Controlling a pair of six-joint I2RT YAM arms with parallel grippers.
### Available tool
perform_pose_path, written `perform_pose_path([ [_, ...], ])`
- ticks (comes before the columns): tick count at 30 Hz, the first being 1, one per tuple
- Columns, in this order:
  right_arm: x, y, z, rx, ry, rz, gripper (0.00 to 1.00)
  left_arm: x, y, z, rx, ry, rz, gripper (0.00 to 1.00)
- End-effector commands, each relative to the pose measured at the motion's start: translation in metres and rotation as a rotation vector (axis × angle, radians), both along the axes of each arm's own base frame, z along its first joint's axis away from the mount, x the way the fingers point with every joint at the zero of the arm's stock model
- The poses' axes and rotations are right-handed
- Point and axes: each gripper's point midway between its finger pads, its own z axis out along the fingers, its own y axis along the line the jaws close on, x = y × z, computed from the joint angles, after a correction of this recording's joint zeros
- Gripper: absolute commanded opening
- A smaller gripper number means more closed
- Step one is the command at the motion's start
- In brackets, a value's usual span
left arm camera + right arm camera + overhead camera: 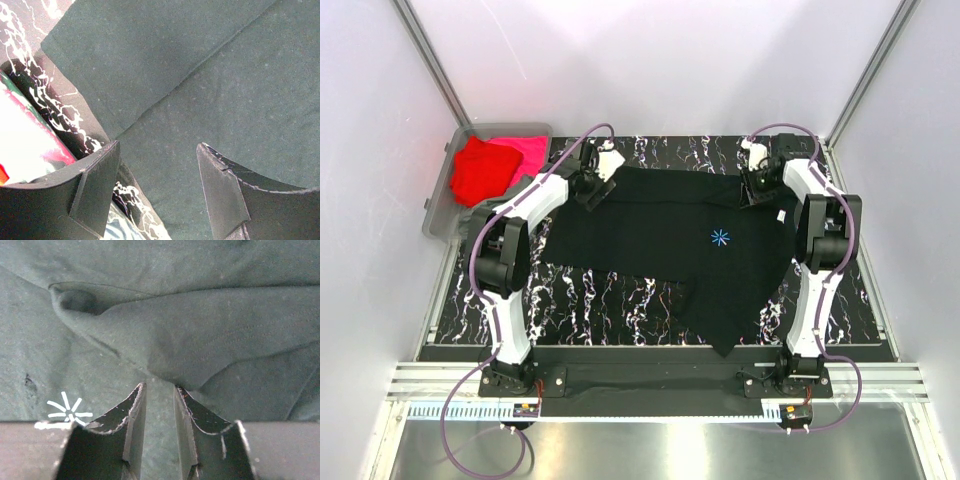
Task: Fold and stack the t-shirts
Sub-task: Fold the tshirt
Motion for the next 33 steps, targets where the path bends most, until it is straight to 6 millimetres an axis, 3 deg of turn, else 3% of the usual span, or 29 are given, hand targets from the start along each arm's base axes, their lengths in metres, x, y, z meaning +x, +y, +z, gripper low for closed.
perform_pose_path([
  [1,0.013,0.007,0.011,0.007,-0.025,0.013,0.35,0.001,0.0,0.03,-0.006,-0.073,-0.001,0.68],
  [21,0.014,0.013,-0.017,0.023,0.038,0.02,0.39,0.003,0.0,0.027,0.012,-0.069,-0.012,0.68],
  [25,0.014,0.015,-0.014,0.034,0.038,0.022,0.24,0.003,0.0,0.027,0.014,-0.068,-0.015,0.68],
  [33,0.008,0.018,-0.01,0.05,0.044,0.024,0.26,0.004,-0.004,0.028,0.013,-0.072,-0.022,0.67],
])
